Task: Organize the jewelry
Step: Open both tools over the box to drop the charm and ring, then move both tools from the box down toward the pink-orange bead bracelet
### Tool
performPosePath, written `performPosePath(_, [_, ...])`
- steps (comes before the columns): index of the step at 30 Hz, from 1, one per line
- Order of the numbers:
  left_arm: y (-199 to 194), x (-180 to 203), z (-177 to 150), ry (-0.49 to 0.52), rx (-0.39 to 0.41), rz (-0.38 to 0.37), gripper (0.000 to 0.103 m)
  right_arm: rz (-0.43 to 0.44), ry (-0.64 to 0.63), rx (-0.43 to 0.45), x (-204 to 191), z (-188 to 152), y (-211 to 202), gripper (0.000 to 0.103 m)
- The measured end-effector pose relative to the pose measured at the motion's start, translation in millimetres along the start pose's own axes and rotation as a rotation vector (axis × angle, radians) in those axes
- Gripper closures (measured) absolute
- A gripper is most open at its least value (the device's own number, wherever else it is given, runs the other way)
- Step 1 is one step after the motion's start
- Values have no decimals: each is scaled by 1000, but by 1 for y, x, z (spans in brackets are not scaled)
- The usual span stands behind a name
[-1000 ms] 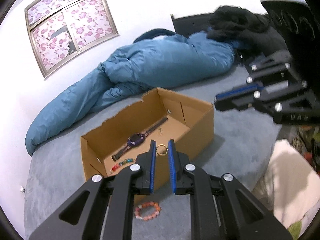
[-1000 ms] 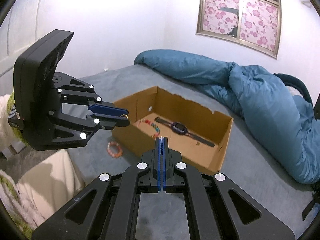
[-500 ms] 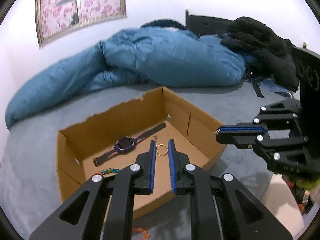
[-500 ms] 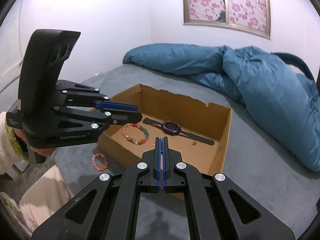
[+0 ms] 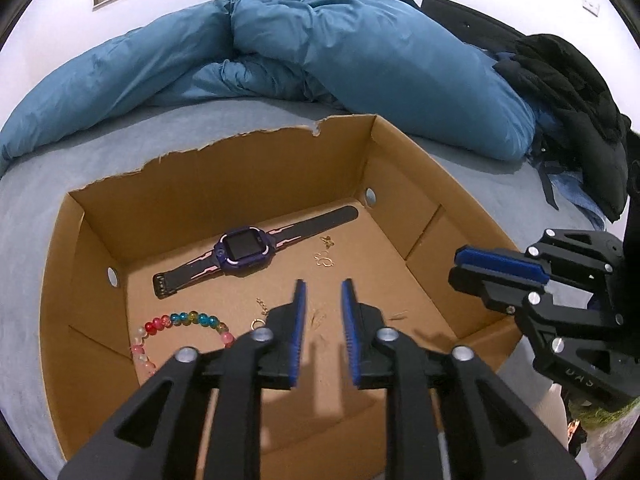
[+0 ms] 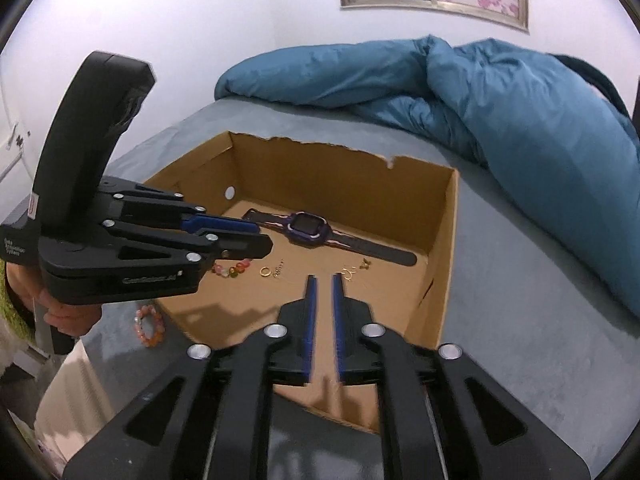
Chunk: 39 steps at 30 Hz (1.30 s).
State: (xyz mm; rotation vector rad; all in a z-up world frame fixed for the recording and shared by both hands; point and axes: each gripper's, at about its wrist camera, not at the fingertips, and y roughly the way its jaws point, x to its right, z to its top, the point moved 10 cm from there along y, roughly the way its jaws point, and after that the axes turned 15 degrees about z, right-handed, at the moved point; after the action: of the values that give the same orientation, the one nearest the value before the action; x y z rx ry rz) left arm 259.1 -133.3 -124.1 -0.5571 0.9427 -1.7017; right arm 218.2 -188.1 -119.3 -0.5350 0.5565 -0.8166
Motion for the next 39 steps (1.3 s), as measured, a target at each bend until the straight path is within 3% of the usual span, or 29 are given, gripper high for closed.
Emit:
performPosePath(8, [-6,-10,1,-27,12,15,77,-17,26,59,0,-2,-17,76])
performPosePath(16, [-39,-24,-5,-53,61,35,68,-66,26,135,-21,-3,-44,62])
performPosePath(26, [-101,-43,-22,-72,149,84,59,-77,49,174,-43,-8,-62,58])
performPosePath(39, [-136,-71,-79,-81,164,169,59,-37,51,161,-79,-33,-69,58])
